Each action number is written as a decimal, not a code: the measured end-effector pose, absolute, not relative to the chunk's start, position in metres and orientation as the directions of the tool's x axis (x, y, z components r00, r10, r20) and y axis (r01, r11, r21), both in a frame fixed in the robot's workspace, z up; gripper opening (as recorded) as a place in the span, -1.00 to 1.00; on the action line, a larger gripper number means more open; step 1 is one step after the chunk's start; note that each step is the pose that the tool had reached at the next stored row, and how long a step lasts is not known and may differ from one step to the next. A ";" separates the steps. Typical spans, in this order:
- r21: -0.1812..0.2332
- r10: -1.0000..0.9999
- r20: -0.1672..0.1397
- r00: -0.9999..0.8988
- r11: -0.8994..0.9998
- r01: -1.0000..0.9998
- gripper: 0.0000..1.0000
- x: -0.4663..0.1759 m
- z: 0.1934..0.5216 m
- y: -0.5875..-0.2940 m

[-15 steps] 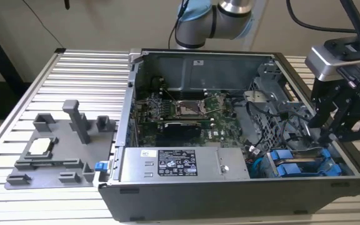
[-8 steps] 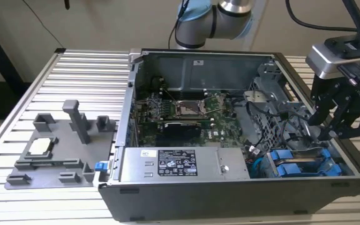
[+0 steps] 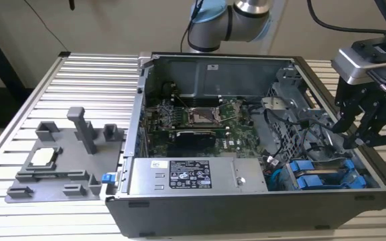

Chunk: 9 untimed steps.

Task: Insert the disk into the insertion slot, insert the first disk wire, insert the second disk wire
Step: 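Insert the first disk wire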

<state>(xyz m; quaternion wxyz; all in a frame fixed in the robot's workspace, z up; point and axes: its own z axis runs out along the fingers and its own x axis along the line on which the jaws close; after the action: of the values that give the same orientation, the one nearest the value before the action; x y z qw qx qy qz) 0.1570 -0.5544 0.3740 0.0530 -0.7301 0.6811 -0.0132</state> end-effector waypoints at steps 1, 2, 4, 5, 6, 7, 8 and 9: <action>-0.095 -0.996 -0.053 0.075 -0.070 -0.993 -0.19 0.158 0.374 -0.554; -0.095 -0.996 -0.053 0.078 -0.073 -0.993 -0.19 0.158 0.374 -0.554; -0.095 -0.995 -0.053 0.084 -0.079 -0.992 -0.19 0.159 0.374 -0.553; -0.095 -0.995 -0.053 0.088 -0.082 -0.992 -0.19 0.159 0.373 -0.553; -0.095 -0.994 -0.053 0.091 -0.085 -0.992 -0.19 0.160 0.373 -0.552; -0.095 -0.994 -0.053 0.093 -0.088 -0.992 -0.19 0.161 0.373 -0.552; -0.095 -0.994 -0.053 0.096 -0.091 -0.991 -0.19 0.162 0.373 -0.551; -0.095 -0.994 -0.053 0.098 -0.093 -0.991 -0.19 0.163 0.373 -0.551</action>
<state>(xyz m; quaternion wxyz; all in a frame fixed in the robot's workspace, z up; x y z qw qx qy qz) 0.1634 -0.5511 0.3727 0.0529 -0.7392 0.6713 -0.0123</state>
